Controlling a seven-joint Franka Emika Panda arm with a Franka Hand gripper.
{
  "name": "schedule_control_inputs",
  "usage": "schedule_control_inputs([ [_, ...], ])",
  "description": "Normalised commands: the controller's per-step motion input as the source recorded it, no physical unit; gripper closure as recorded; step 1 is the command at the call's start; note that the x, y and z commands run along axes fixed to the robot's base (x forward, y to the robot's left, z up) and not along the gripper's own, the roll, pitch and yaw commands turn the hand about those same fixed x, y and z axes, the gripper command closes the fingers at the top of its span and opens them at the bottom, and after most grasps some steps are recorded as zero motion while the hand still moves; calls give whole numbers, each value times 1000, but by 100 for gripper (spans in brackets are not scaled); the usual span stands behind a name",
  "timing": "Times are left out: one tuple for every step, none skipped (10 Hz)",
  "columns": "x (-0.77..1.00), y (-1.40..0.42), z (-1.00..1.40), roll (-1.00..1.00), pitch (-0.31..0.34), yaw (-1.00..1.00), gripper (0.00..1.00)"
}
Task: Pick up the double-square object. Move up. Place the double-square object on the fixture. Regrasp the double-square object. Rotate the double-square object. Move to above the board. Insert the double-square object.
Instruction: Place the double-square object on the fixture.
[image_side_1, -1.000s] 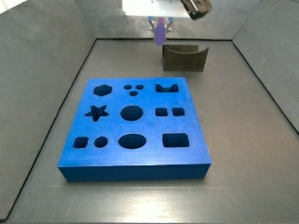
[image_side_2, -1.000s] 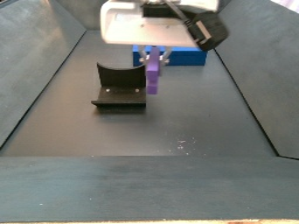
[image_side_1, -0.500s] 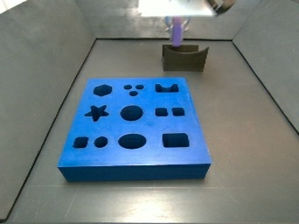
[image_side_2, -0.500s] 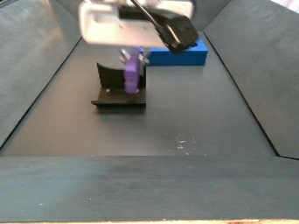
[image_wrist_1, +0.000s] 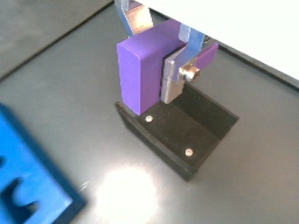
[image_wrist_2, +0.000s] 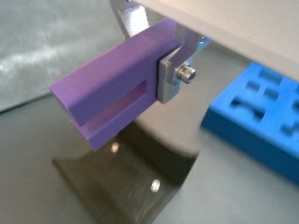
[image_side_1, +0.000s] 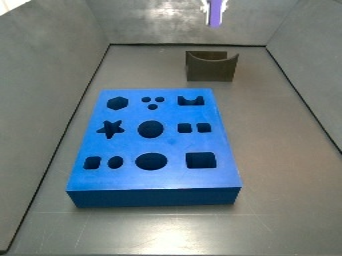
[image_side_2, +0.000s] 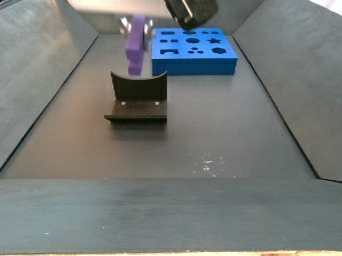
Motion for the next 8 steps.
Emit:
schedule_control_inputs([
  [52,26,433,-1000,41,11,100],
  [36,32,232,-1000,47,0,100],
  [38,31,52,-1000,51,-16,100],
  [52,32,4,-1000,57,-36,100],
  [71,45,15,-785,86,-52,100],
  [84,49,-1,-612,97,-64,100],
  [86,50,-17,-383,91,-78,100],
  [75,37,-10,-266,78,-85,100],
])
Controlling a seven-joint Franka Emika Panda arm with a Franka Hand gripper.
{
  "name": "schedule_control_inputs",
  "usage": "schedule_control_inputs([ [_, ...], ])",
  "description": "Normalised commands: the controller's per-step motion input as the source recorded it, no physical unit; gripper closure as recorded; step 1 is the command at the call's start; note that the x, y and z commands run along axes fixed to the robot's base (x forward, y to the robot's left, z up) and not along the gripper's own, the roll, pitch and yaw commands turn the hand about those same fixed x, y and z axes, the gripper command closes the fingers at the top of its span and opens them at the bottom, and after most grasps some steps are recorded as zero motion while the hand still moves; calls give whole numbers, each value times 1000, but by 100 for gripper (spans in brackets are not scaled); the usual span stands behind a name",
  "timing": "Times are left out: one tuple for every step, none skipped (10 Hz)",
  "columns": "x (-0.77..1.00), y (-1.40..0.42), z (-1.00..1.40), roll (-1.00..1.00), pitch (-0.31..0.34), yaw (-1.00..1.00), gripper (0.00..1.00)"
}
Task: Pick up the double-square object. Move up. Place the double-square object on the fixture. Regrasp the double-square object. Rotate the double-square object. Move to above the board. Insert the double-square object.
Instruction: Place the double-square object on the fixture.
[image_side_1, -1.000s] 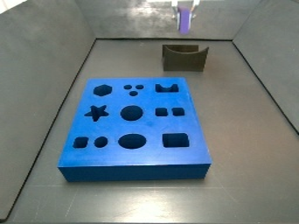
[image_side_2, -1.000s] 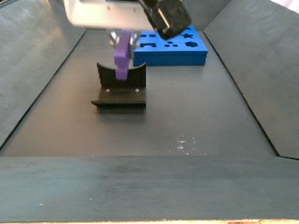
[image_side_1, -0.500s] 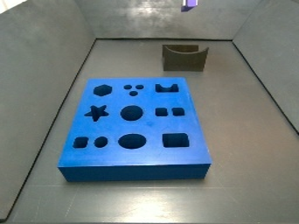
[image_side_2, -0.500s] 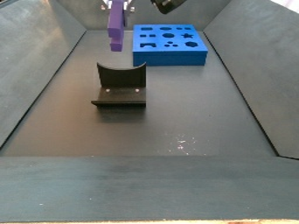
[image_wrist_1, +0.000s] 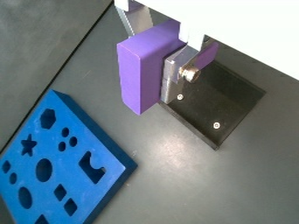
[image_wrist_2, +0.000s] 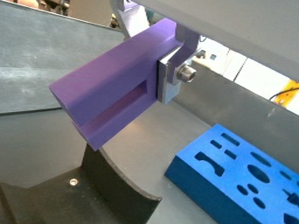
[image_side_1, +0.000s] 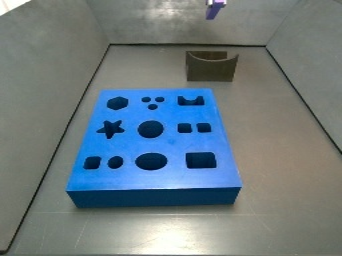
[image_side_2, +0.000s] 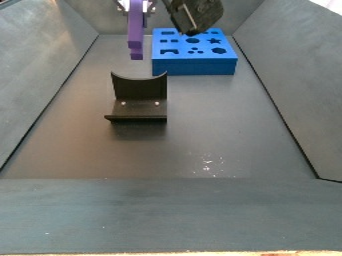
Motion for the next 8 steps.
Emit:
schedule_control_inputs([
  [65,33,-4,-217,65,-88,100],
  [126,135,-1000,-1000,330,-86,100],
  [132,140,-1000,-1000,325,-98,100],
  [155,142,-1000,-927,318,-179,100],
  [166,139,-1000,-831,288,-205,100],
  [180,140,-1000,-619,206,-250,100],
  [184,143,-1000,-452,148,-271,100],
  [190,142,-1000,-253,75,-271,100],
])
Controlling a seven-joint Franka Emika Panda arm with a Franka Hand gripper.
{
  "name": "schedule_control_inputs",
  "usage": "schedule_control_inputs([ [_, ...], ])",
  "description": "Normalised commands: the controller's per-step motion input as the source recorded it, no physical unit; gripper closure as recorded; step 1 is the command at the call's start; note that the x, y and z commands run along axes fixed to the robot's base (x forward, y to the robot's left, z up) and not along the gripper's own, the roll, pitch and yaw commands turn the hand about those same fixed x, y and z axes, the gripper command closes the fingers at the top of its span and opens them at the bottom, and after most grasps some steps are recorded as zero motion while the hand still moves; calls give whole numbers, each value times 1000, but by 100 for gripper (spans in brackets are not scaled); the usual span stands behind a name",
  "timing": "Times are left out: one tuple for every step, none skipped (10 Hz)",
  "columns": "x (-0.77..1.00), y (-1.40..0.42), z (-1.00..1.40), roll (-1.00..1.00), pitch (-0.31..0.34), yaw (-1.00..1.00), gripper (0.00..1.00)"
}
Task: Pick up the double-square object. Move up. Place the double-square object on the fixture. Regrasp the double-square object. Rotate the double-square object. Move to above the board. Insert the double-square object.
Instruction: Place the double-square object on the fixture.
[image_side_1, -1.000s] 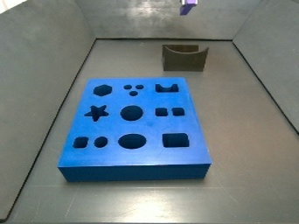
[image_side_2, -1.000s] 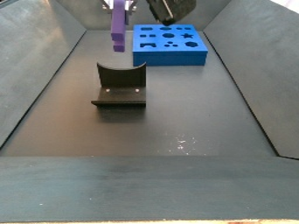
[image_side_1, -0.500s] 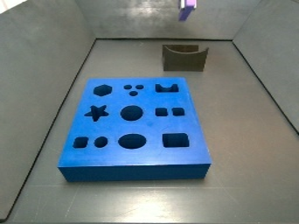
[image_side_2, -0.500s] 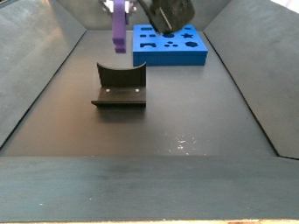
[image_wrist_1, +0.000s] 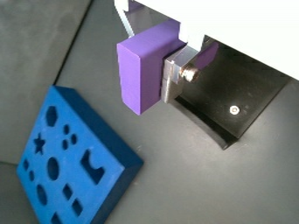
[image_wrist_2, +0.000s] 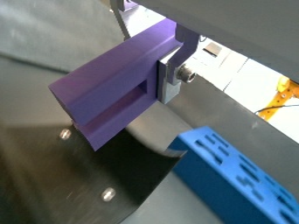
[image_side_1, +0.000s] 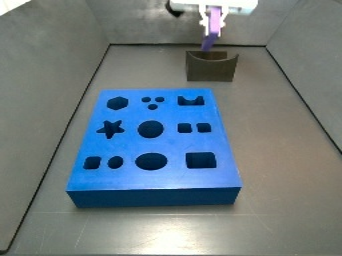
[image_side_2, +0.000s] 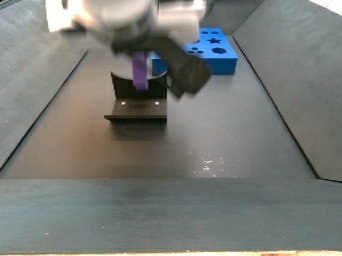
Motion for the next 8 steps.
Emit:
schedule_control_inputs([
  [198,135,-1000,-186,17,-252,100],
  [177,126,-875,-168,-26,-224,100],
  [149,103,-676,-165,-55,-188,100],
  [120,72,-437,-156,-82,-138,100],
  [84,67,-385,-119,-90,-102,100],
  [78,52,-385,-115,-88,-64,100],
  [78,48,-385,-115,-87,-39,100],
  [77,45,-385,-114,-85,-26,100],
])
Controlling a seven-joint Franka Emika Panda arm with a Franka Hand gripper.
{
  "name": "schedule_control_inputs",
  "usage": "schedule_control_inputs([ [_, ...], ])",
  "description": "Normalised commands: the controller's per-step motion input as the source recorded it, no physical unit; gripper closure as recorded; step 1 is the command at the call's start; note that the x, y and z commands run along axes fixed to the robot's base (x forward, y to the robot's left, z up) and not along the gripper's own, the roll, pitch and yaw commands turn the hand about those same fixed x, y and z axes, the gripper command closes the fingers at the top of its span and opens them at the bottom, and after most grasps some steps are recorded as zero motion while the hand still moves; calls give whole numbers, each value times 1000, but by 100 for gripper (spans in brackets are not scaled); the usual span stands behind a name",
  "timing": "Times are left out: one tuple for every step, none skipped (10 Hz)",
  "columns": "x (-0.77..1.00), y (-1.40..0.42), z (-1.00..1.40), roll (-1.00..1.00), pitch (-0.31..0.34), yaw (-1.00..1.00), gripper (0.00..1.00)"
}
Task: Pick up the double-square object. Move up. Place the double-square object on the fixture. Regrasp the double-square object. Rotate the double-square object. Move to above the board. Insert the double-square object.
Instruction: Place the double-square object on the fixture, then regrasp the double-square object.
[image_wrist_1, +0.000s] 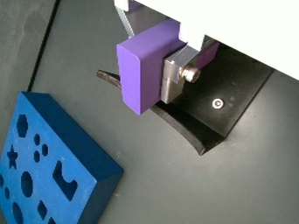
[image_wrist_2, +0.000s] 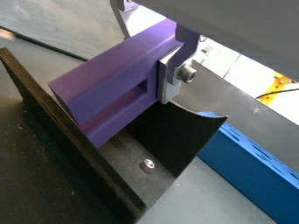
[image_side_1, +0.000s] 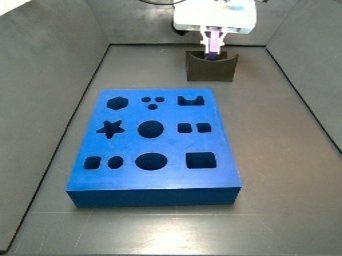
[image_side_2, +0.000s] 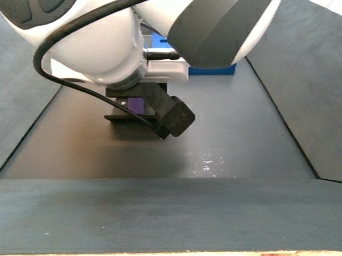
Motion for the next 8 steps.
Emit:
schedule_control_inputs([
  [0,0,0,0,0,0,0],
  [0,0,1000,47,17,20,0],
  [-6,2,1000,50,21,23,0],
  [-29,3,1000,54,38,24,0],
  [-33,2,1000,60,48,17,0],
  [-36,1,1000,60,61,11,0],
  [-35,2,935,56,73,3,0],
  [-32,4,702,52,76,-11,0],
])
